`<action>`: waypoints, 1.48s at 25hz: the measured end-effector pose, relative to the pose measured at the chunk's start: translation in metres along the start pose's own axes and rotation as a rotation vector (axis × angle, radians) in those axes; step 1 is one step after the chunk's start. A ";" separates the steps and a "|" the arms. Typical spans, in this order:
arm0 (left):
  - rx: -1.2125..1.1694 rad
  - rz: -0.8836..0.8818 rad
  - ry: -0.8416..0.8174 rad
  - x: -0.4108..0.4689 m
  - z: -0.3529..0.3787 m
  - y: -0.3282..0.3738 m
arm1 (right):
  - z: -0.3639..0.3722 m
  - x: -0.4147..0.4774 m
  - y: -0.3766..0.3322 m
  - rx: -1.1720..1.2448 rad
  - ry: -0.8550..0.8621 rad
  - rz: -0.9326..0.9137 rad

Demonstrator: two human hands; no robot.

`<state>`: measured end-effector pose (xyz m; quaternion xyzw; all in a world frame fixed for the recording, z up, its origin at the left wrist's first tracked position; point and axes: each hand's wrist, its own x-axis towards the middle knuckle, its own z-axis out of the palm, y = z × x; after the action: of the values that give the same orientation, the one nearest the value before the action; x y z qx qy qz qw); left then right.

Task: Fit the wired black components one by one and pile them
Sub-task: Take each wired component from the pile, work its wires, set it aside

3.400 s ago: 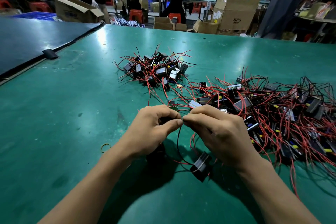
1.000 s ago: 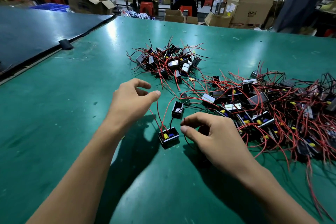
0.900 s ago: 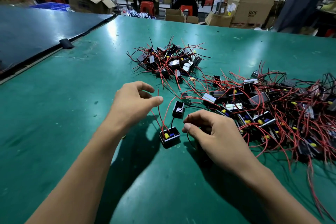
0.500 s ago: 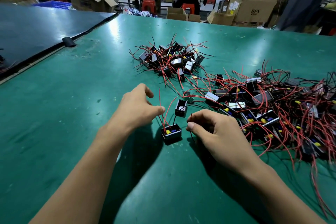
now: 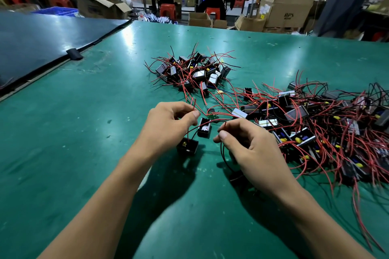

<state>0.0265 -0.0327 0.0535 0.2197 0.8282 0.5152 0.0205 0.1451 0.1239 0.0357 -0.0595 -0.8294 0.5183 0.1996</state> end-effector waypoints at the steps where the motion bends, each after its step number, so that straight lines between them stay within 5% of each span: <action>1: -0.024 0.010 -0.035 0.000 0.002 0.000 | 0.000 0.000 0.000 0.029 -0.007 0.002; 9: -0.072 0.243 -0.167 -0.009 0.014 0.002 | -0.001 0.000 -0.004 0.105 0.044 0.026; 19: 0.111 0.572 -0.025 -0.011 0.016 0.006 | 0.000 0.001 -0.002 0.221 0.129 0.040; 37: -0.143 0.366 0.043 -0.023 0.029 0.023 | -0.002 0.001 -0.006 0.252 0.063 0.069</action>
<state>0.0630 -0.0085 0.0549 0.3535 0.7360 0.5723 -0.0759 0.1454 0.1226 0.0423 -0.0788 -0.7485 0.6228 0.2136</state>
